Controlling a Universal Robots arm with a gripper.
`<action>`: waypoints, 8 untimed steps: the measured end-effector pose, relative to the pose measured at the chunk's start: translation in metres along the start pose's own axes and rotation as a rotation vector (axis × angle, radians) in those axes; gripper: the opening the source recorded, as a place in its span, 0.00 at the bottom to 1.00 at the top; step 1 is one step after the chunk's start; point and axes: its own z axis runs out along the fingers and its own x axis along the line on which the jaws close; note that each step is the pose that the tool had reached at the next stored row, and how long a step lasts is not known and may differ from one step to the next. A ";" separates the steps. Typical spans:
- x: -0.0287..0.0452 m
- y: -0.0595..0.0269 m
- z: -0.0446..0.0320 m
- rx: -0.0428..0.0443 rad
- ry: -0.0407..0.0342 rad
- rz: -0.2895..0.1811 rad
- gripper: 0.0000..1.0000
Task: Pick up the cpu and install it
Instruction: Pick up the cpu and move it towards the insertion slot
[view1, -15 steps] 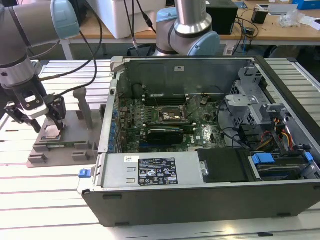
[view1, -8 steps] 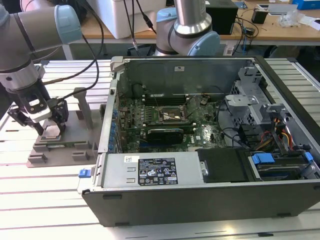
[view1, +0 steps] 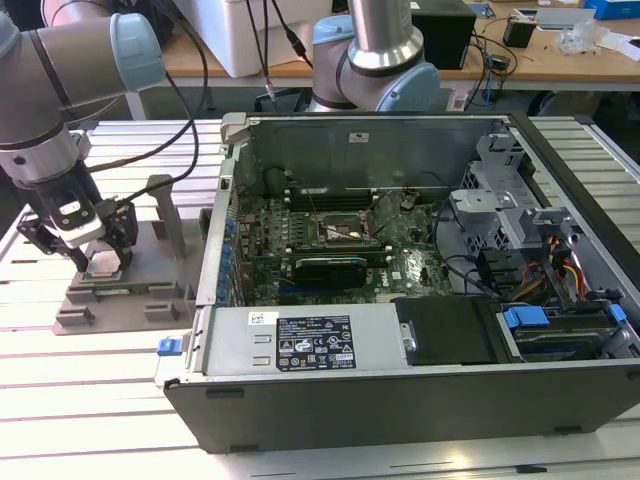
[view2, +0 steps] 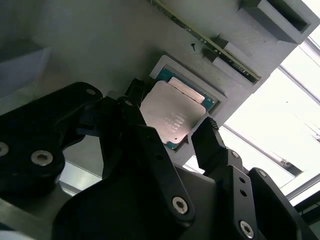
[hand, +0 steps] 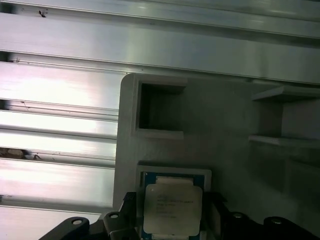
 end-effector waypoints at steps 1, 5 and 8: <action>0.0001 0.0000 -0.0001 0.0000 0.0002 0.000 0.66; 0.0001 -0.0001 0.0000 0.0001 0.0002 0.000 0.66; 0.0001 -0.0002 -0.0001 0.0001 0.0003 0.000 0.58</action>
